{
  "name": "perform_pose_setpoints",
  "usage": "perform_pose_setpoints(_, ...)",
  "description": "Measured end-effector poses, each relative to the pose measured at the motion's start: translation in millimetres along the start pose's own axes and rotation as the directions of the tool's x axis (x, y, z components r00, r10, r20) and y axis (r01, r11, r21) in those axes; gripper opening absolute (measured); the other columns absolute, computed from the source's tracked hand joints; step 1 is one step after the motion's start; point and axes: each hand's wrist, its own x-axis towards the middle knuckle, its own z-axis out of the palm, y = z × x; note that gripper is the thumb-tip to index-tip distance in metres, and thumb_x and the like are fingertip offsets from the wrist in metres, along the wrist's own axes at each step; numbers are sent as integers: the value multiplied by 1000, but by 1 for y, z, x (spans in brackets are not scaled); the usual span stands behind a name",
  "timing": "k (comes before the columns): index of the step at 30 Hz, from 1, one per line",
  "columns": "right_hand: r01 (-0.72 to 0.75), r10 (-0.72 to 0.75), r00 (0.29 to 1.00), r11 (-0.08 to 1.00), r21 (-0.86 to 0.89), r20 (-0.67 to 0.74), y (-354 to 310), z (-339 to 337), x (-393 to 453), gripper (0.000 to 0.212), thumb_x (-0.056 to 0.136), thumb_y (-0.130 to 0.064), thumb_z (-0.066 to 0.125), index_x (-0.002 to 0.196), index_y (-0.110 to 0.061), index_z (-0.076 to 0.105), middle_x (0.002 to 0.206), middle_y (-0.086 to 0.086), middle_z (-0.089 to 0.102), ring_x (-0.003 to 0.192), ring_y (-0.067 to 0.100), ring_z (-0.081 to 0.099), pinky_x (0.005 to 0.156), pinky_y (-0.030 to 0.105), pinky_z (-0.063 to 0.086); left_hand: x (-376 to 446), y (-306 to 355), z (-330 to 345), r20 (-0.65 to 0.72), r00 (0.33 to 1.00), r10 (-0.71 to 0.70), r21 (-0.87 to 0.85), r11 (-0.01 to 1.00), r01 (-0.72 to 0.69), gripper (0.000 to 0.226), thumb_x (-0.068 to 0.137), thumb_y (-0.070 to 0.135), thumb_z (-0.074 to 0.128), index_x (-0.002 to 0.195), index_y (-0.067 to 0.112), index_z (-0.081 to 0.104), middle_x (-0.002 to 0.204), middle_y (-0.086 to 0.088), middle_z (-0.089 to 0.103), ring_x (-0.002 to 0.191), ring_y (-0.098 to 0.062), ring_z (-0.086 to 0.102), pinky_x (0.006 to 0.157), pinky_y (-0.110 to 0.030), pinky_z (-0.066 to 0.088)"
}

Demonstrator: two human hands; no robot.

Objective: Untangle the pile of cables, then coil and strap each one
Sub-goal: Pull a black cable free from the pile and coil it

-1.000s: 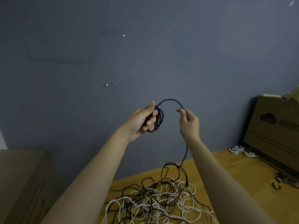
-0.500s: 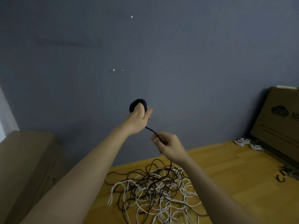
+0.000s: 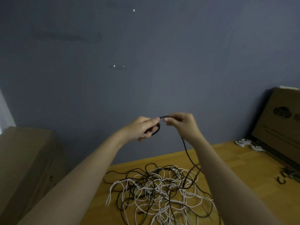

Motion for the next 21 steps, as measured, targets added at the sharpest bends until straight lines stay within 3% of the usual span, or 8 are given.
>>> perform_pose_setpoints(2, -64, 64, 998, 990, 126, 4, 11, 7, -4, 9, 86, -18, 68, 82, -10, 72, 72, 1, 70, 67, 3, 65, 68, 15, 50, 1, 4, 1, -31, 1000, 2, -85, 996, -5, 44, 102, 39, 32, 68, 14, 42, 39, 7, 30, 35, -9, 23, 40, -18, 28)
perform_pose_setpoints(5, -120, 114, 993, 974, 191, 41, 30, 27, -17, 21, 95, -20, 55, 84, -10, 70, 73, 7, 70, 70, 13, 65, 76, 24, 51, 3, 7, 13, -73, 997, -5, -245, 969, -13, 45, 103, 38, 30, 67, 14, 40, 37, 5, 27, 33, -10, 21, 39, -20, 29)
perform_pose_setpoints(8, -221, 208, 973, 962, 158, 95, 52, 50, -36, 34, 100, -31, 42, 88, -12, 68, 73, 6, 69, 70, 12, 66, 73, 21, 51, 10, 6, 25, -144, 990, 3, -479, 875, -73, 46, 103, 43, 26, 70, 15, 40, 39, 6, 27, 33, -8, 21, 41, -19, 30)
perform_pose_setpoints(11, -320, 305, 936, 945, 70, 174, 75, 67, -62, 25, 101, -25, 44, 97, -13, 65, 70, 1, 64, 66, 4, 62, 72, 23, 49, 20, 6, 25, -277, 961, -8, -543, 827, -149, 41, 102, 45, 26, 78, 16, 42, 47, 7, 40, 39, -8, 34, 50, -21, 36)
perform_pose_setpoints(13, -308, 305, 929, 951, -17, 208, 82, 74, -76, 19, 101, -15, 45, 101, -9, 63, 70, -1, 60, 63, 2, 56, 68, 18, 44, 25, 1, 25, -358, 934, -8, -405, 902, -148, 39, 102, 43, 28, 79, 16, 44, 57, 6, 51, 51, -10, 47, 64, -24, 39)
perform_pose_setpoints(16, -208, 233, 935, 971, -120, 266, 77, 82, -87, 15, 100, -12, 45, 107, -9, 58, 72, -6, 57, 55, -6, 50, 53, 10, 36, 30, -18, 35, -402, 912, 86, 64, 996, -65, 37, 103, 38, 29, 79, 16, 46, 72, 1, 51, 68, -12, 52, 77, -31, 45)
perform_pose_setpoints(19, -98, 140, 941, 984, -147, 309, 67, 84, -90, 9, 98, -16, 48, 104, -17, 56, 72, -8, 58, 57, -3, 50, 55, 13, 37, 32, -48, 41, -300, 949, 94, 409, 912, 39, 28, 103, 34, 32, 105, 7, 39, 89, -6, 51, 84, -23, 54, 77, -40, 44)
perform_pose_setpoints(21, -87, 137, 946, 980, -178, 293, 67, 78, -90, 6, 97, -20, 52, 98, -21, 59, 72, -8, 61, 58, 0, 51, 56, 16, 39, 28, -68, 37, -210, 978, 4, 631, 764, 132, 41, 103, 36, 31, 121, -1, 35, 77, -8, 54, 70, -24, 54, 57, -36, 41)
